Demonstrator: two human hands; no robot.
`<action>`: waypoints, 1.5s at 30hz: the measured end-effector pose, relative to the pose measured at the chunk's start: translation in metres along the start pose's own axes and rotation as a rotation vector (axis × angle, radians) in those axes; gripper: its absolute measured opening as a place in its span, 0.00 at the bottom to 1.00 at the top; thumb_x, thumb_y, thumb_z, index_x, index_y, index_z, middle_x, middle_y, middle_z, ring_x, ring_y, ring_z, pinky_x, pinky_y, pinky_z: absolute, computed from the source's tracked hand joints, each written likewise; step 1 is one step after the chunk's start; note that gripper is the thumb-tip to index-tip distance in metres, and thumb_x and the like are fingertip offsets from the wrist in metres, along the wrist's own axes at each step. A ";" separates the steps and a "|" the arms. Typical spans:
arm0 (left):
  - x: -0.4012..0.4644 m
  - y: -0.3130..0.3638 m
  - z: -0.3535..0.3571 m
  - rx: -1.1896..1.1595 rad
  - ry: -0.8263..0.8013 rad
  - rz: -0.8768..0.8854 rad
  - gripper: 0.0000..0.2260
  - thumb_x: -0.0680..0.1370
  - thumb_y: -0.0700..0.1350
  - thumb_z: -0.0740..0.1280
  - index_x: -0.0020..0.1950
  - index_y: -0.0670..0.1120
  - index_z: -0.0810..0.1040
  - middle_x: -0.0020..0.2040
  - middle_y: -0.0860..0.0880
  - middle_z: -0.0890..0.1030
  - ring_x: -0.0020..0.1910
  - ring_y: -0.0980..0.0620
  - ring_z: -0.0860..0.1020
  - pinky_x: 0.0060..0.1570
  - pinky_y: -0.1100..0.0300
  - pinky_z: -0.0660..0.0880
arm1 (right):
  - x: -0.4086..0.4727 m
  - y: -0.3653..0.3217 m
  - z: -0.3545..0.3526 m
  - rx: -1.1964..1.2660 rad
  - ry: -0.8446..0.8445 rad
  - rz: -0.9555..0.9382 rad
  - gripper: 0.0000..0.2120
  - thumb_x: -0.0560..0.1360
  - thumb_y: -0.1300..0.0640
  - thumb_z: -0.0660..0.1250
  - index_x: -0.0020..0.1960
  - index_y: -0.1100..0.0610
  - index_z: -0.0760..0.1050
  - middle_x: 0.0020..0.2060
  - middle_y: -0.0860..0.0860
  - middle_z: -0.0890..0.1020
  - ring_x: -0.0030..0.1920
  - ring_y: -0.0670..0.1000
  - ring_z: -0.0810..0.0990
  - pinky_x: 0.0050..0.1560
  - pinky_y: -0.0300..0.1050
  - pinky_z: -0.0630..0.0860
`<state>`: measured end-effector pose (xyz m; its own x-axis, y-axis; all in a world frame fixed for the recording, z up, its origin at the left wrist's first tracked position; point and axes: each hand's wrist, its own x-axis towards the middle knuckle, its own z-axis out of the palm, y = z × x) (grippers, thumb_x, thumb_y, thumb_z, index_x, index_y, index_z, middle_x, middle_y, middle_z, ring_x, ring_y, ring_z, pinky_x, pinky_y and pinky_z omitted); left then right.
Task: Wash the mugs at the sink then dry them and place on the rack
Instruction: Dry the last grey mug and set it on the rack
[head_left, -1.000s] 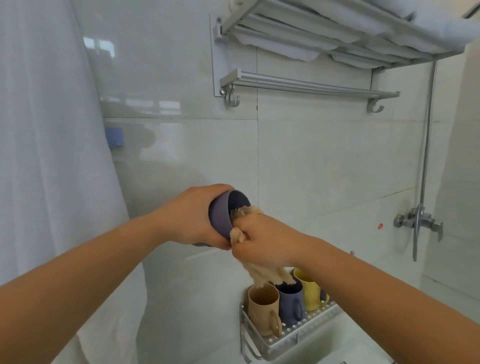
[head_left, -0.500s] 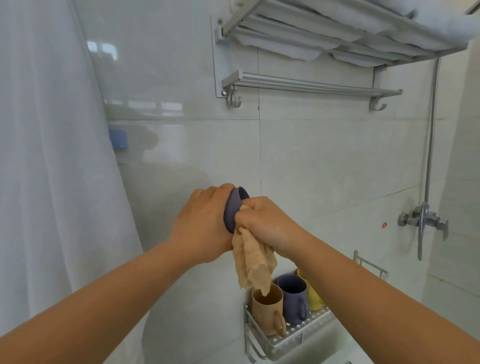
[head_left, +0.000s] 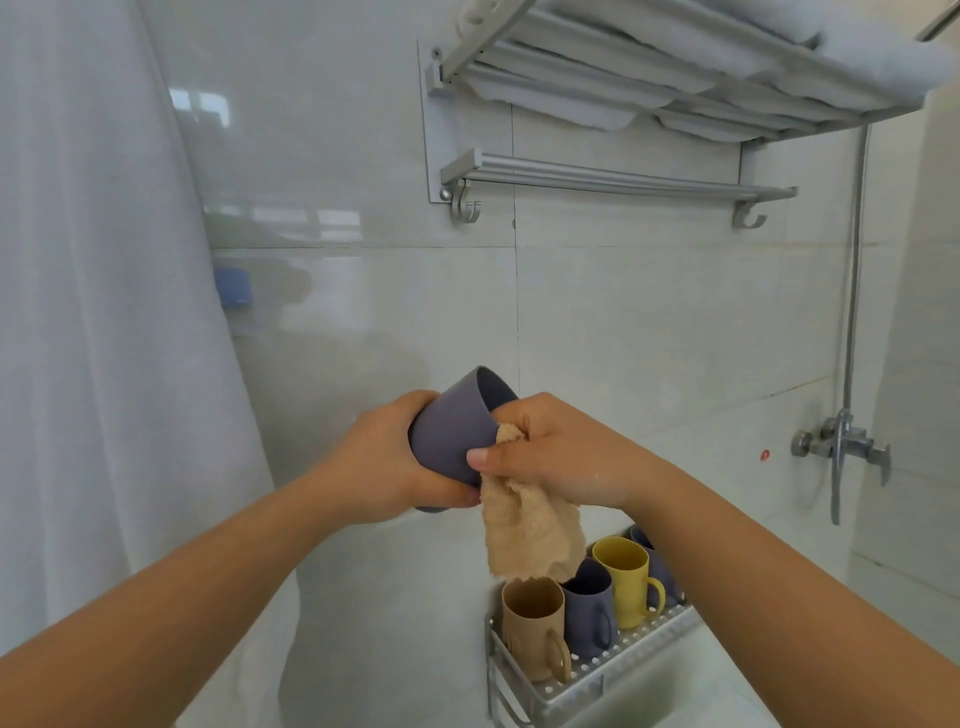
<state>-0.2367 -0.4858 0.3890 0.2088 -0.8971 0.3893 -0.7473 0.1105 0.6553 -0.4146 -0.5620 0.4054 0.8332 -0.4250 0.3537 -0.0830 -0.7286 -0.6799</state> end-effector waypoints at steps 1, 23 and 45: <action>0.000 0.000 0.002 -0.012 0.015 0.000 0.35 0.49 0.58 0.78 0.55 0.57 0.76 0.46 0.57 0.83 0.44 0.55 0.82 0.40 0.54 0.82 | 0.001 -0.001 0.001 0.016 0.014 -0.001 0.17 0.76 0.55 0.67 0.41 0.70 0.71 0.33 0.57 0.73 0.35 0.52 0.73 0.38 0.47 0.70; -0.014 -0.001 0.001 -0.040 -0.055 -0.095 0.30 0.49 0.57 0.75 0.50 0.58 0.76 0.42 0.60 0.84 0.41 0.61 0.82 0.39 0.63 0.79 | -0.007 -0.009 -0.008 -0.004 -0.294 0.016 0.06 0.71 0.59 0.67 0.45 0.54 0.71 0.40 0.49 0.76 0.43 0.46 0.75 0.46 0.45 0.73; -0.015 0.005 0.012 0.040 0.085 0.068 0.24 0.69 0.41 0.74 0.57 0.57 0.68 0.53 0.61 0.75 0.48 0.57 0.77 0.42 0.73 0.72 | 0.005 -0.010 0.012 0.135 0.226 0.025 0.12 0.77 0.54 0.66 0.35 0.55 0.74 0.28 0.45 0.76 0.31 0.43 0.75 0.37 0.39 0.71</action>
<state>-0.2511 -0.4770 0.3790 0.2083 -0.8484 0.4867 -0.7856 0.1512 0.5999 -0.4025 -0.5505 0.4060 0.6874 -0.5623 0.4597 -0.0158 -0.6443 -0.7646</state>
